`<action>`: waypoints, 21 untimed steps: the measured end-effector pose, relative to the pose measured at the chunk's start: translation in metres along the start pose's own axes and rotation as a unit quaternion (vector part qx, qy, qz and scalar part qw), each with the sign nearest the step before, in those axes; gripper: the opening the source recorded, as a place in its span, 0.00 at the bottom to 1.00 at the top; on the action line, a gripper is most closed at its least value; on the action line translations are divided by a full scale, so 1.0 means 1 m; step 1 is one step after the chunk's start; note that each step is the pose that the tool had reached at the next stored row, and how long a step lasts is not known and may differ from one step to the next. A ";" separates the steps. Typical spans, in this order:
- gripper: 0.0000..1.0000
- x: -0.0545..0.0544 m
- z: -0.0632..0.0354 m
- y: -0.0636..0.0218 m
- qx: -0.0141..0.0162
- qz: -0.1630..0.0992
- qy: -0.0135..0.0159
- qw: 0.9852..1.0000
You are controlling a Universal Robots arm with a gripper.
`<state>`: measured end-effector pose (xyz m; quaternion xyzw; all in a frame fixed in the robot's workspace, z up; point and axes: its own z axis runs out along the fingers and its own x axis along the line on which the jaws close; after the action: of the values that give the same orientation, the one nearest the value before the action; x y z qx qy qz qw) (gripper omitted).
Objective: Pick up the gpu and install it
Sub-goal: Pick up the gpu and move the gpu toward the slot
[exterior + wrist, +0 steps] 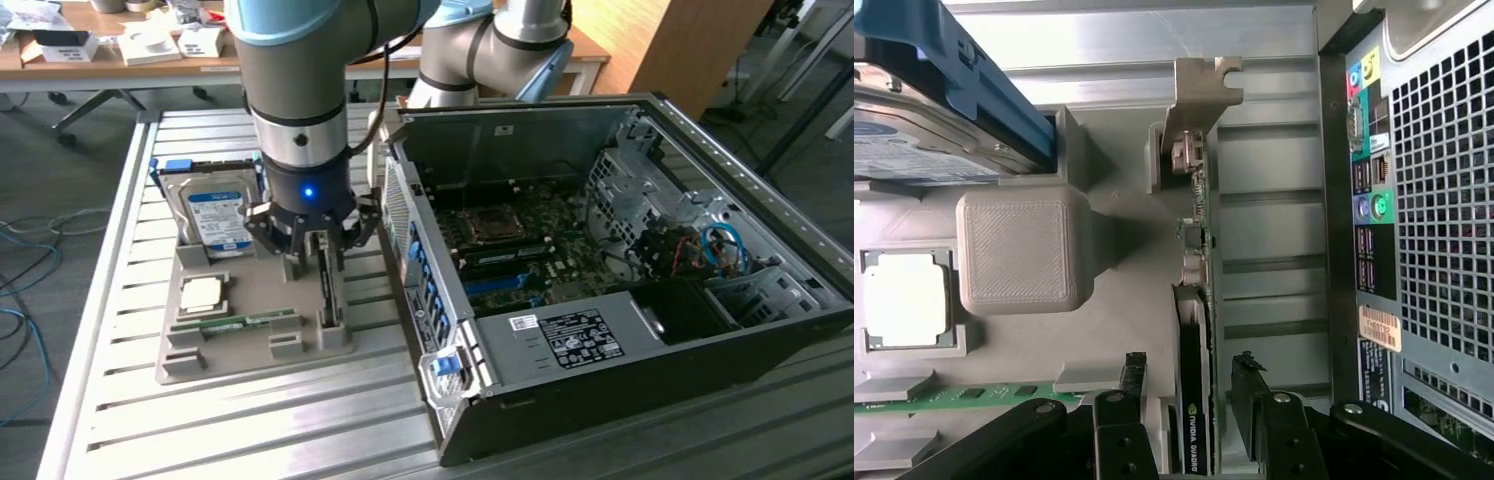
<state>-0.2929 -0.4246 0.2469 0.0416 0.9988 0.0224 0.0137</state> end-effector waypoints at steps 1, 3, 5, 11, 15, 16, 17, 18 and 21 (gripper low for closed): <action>0.47 0.000 0.0020 -0.0001 0.000 0.000 0.000 1.000; 0.47 0.000 0.0046 -0.0002 0.000 0.000 0.000 1.000; 0.47 0.000 0.0058 -0.0003 0.000 0.000 0.000 1.000; 0.47 -0.001 0.0067 -0.0002 0.000 0.000 0.000 1.000; 0.47 -0.001 0.0106 -0.0004 0.000 0.000 0.000 1.000; 0.47 -0.001 0.0113 -0.0004 0.000 0.000 0.000 1.000; 0.47 -0.001 0.0120 -0.0004 0.000 0.000 0.000 1.000; 0.47 -0.001 0.0127 -0.0005 0.000 0.000 0.000 1.000; 0.47 -0.001 0.0132 -0.0005 0.000 0.000 0.000 1.000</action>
<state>-0.2916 -0.4247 0.2337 0.0416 0.9988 0.0224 0.0136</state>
